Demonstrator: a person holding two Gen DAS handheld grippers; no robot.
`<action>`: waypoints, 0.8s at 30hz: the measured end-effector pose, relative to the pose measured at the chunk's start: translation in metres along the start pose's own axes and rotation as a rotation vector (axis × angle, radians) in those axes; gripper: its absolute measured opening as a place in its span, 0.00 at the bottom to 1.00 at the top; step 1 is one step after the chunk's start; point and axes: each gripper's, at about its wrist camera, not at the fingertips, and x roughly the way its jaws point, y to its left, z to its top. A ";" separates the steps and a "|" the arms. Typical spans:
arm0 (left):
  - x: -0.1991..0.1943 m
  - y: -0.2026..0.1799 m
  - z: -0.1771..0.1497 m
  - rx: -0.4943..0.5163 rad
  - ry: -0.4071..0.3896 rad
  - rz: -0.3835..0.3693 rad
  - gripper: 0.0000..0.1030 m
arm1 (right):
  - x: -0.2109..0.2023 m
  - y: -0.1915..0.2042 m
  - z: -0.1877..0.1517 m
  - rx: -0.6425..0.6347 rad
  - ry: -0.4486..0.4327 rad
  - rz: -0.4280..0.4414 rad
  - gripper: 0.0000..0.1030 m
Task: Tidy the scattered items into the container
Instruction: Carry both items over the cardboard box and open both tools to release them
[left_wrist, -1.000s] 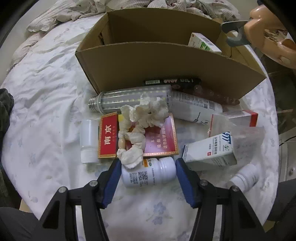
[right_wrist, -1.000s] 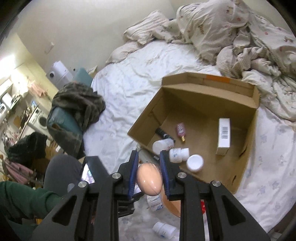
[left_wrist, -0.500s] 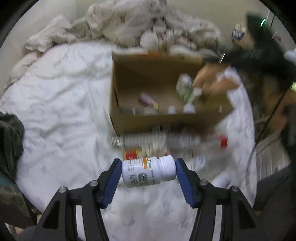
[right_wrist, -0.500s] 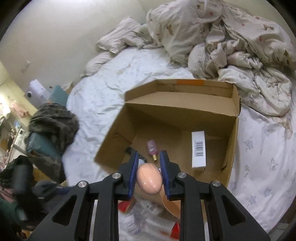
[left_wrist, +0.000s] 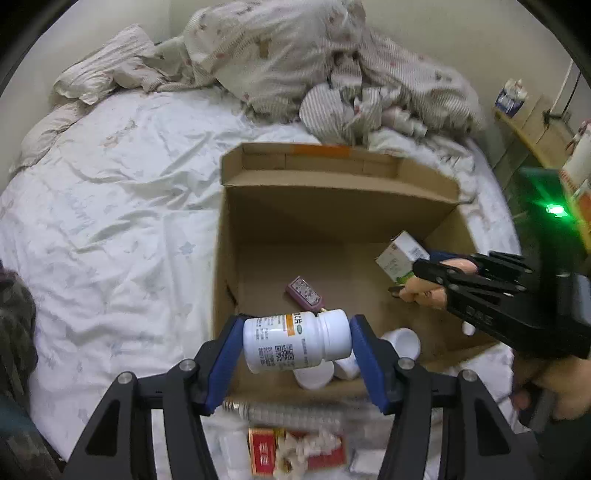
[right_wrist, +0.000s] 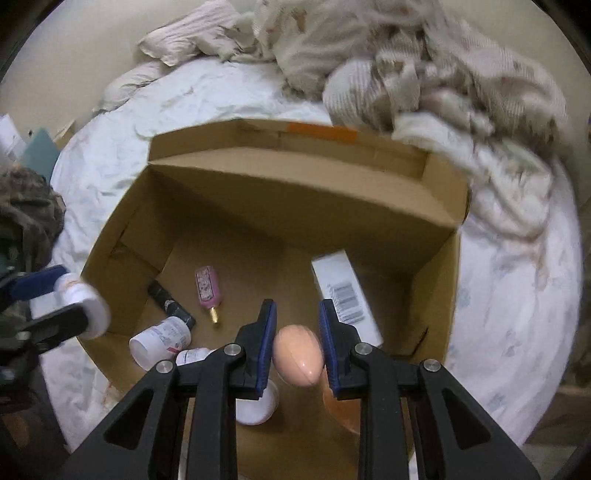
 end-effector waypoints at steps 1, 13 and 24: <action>0.007 -0.002 0.002 0.001 0.018 -0.003 0.58 | 0.002 -0.003 -0.001 0.021 0.009 0.015 0.25; 0.061 -0.021 0.007 0.083 0.073 0.091 0.52 | 0.001 -0.012 -0.003 0.046 -0.008 -0.048 0.26; 0.050 -0.012 0.006 0.023 0.071 0.041 0.53 | 0.020 0.003 -0.015 0.036 0.156 0.070 0.26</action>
